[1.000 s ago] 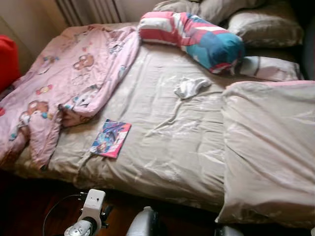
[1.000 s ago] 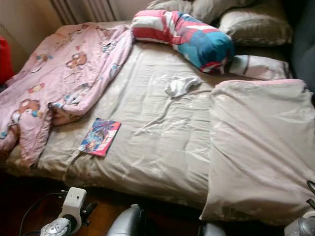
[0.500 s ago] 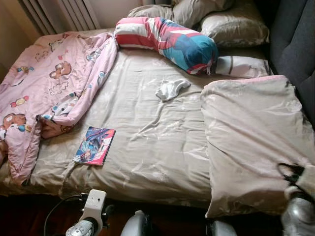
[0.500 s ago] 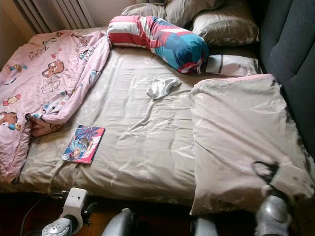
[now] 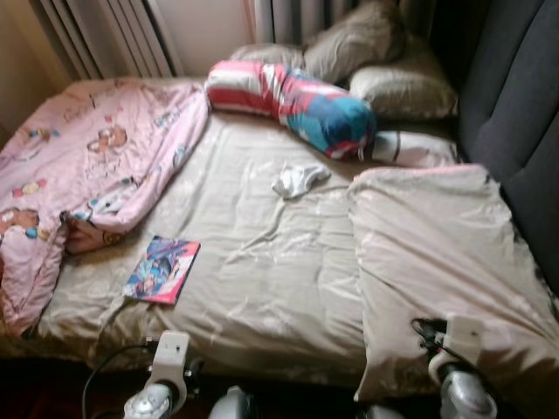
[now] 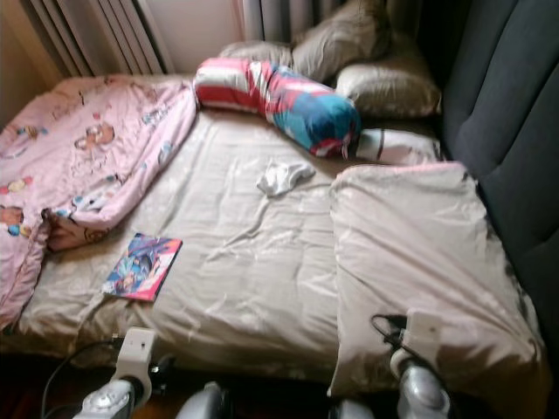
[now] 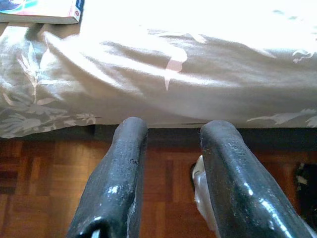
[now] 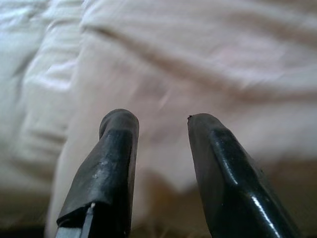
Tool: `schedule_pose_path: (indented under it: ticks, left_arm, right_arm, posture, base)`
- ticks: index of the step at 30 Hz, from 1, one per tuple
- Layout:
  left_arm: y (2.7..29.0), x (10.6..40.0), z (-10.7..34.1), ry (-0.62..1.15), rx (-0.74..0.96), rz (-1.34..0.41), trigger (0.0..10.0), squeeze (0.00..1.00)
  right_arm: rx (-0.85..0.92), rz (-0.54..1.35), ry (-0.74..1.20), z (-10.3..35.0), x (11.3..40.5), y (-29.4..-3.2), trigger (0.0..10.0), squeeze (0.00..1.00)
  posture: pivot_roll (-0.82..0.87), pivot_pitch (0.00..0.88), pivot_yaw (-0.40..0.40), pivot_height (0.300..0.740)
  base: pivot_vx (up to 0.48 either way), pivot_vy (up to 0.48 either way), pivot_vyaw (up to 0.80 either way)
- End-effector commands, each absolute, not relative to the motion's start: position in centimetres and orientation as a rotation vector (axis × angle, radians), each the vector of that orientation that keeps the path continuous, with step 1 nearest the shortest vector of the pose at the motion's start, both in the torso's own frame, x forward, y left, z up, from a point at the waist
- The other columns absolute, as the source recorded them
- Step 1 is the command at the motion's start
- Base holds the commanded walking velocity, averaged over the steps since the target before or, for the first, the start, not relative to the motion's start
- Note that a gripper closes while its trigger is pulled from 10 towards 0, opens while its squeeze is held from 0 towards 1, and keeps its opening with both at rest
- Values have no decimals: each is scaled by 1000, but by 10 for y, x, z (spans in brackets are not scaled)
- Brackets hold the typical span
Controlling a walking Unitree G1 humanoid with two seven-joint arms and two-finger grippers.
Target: Clean up the room
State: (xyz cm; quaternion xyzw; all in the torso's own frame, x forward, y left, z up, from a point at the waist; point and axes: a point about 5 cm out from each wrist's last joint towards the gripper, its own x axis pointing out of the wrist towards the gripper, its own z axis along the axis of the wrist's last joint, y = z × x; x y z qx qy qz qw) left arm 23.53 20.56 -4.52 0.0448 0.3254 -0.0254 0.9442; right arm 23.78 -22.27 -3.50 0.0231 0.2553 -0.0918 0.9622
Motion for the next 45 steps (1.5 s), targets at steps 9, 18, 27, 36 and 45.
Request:
schedule_pose_path:
  ticks: [9,18,27,36,45]
  left_arm:
    - [215,230,-49,718,59,10,10000,0]
    - [213,218,-59,779,10,58,10000,0]
    - [209,211,-64,811,-20,74,10000,0]
    - [213,205,-67,834,-28,95,10000,0]
    - [217,201,-68,847,-26,97,10000,0]
  right_arm:
    - [39,-102,711,-59,217,-202,10000,0]
    - [86,-129,862,-81,183,-195,10000,0]
    - [81,-94,911,-88,171,-183,10000,0]
    - [19,-81,899,-86,174,-187,10000,0]
    - [90,-105,892,-87,174,-182,10000,0]
  posture:
    - [-76,0,56,736]
    - [-70,0,37,740]
    - [-72,0,35,740]
    - [-75,14,38,740]
    - [-72,27,46,740]
  base:
    - [0,0,0]
    - [0,0,0]
    - [0,0,0]
    - [0,127,165]
    - [0,357,267]
